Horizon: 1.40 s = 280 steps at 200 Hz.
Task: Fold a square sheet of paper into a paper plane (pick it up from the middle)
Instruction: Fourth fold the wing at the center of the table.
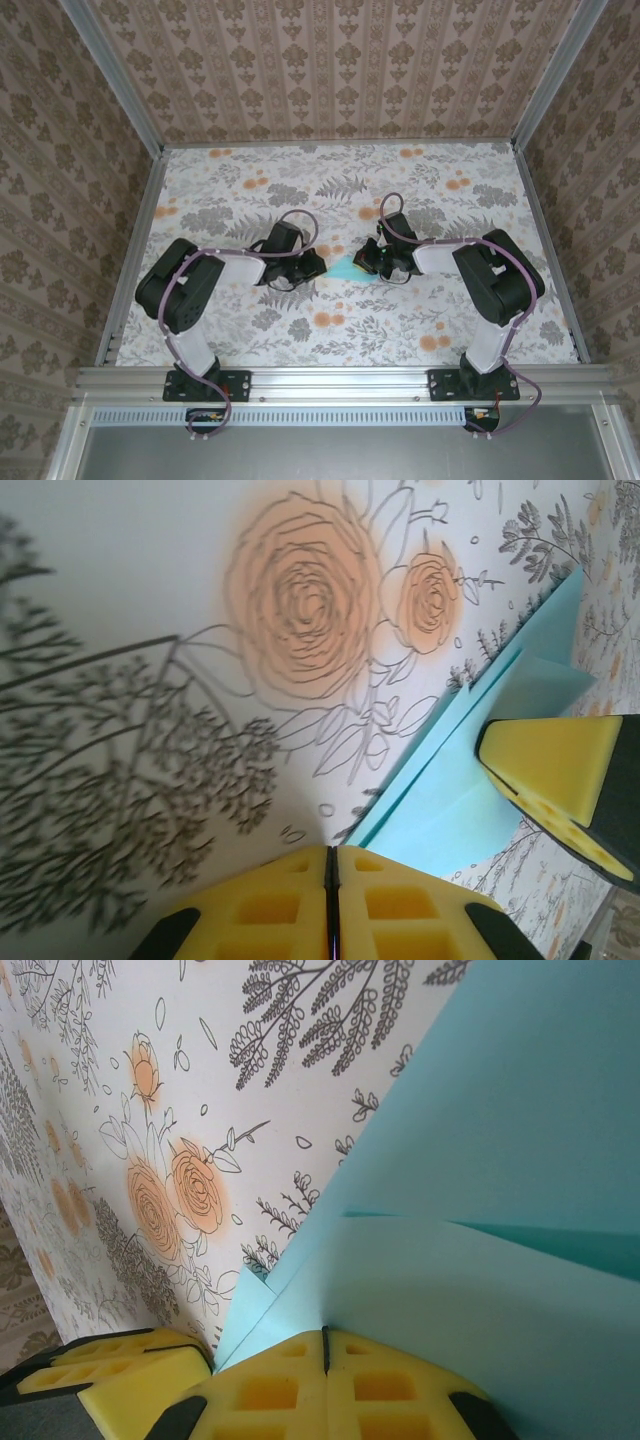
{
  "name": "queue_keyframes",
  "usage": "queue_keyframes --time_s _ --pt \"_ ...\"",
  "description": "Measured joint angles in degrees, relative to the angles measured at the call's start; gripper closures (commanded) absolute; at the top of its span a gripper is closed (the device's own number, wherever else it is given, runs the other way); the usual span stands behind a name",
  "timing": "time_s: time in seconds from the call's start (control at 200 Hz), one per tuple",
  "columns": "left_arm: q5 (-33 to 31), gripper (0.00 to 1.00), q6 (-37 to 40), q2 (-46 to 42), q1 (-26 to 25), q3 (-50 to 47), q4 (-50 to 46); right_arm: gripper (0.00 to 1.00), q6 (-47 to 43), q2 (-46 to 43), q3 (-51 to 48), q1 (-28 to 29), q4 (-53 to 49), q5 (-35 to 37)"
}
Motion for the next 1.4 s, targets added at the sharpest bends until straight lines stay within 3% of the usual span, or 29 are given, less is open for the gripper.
queue_keyframes --time_s 0.315,0.515,0.83,1.025,1.4 --pt "-0.15 0.94 1.92 -2.86 1.16 0.39 -4.37 0.95 -0.92 -0.02 0.22 -0.15 0.0 -0.66" --pt "1.55 0.95 2.75 -3.08 -0.83 3.52 -3.89 0.95 -3.23 -0.07 0.66 -0.39 -0.55 -1.14" --pt "4.26 0.99 4.33 4.39 -3.3 7.67 -5.49 0.95 -6.6 -1.38 1.09 -0.85 -2.93 -1.29" --pt "4.02 1.0 4.92 4.7 -3.02 8.28 -7.08 0.95 -7.65 -1.95 1.09 -0.68 -3.02 -1.64" --pt "3.39 1.0 5.25 4.7 -2.95 9.18 -9.29 0.95 -6.84 0.28 3.89 4.63 -1.86 -1.79"
